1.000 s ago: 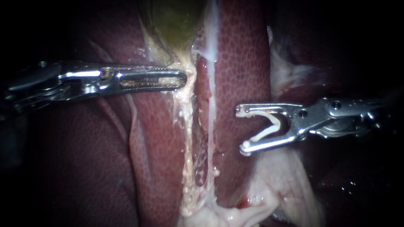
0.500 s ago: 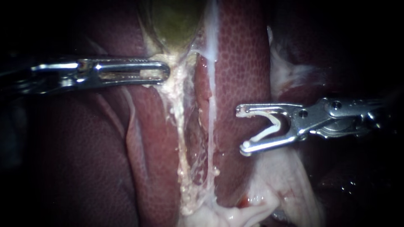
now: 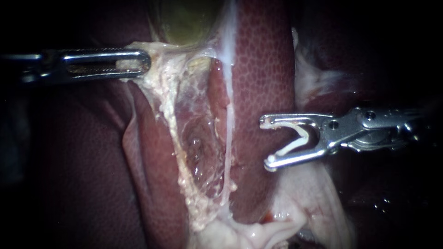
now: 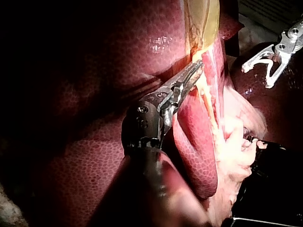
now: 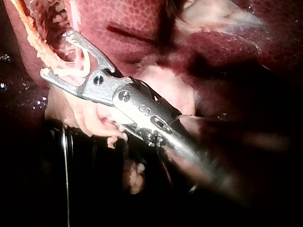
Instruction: Clipping first clip left tube
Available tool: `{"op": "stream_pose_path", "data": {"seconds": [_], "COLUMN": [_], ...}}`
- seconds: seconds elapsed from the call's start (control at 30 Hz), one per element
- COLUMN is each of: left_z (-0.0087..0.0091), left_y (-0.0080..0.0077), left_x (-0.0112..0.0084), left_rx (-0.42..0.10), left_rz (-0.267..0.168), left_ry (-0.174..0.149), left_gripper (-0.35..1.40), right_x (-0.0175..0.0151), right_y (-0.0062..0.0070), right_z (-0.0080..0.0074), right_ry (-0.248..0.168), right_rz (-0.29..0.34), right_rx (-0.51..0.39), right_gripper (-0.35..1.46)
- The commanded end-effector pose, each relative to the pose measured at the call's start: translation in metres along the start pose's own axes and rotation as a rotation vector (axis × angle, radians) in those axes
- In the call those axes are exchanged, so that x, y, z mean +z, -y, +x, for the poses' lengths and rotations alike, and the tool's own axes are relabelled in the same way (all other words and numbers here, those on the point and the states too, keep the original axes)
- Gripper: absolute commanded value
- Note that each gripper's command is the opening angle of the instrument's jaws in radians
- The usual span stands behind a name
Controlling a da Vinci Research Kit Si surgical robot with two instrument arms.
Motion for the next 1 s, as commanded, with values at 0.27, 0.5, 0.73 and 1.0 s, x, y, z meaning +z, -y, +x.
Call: {"op": "stream_pose_path", "data": {"seconds": [0.27,0.5,0.73,1.0], "left_z": [0.0001,0.0004,0.0005,0.0006], "left_y": [0.0,0.0001,0.0001,0.0002], "left_x": [0.0002,0.0005,0.0005,0.0005], "left_rx": [0.001,0.002,0.003,0.003], "left_rz": [-0.001,-0.004,-0.005,-0.006], "left_ry": [0.0,0.001,0.002,0.002], "left_gripper": [-0.35,-0.35,-0.35,-0.35], "right_x": [0.0025,0.0088,0.0139,0.0162], "right_y": [-0.0002,-0.0007,-0.0015,-0.0022], "right_z": [-0.0011,-0.004,-0.0057,-0.0063], "right_ry": [-0.012,-0.041,-0.064,-0.075], "right_rz": [-0.001,0.027,0.041,0.045], "right_rx": [-0.011,-0.032,-0.018,-0.018], "right_gripper": [0.6,0.6,0.6,0.6]}}
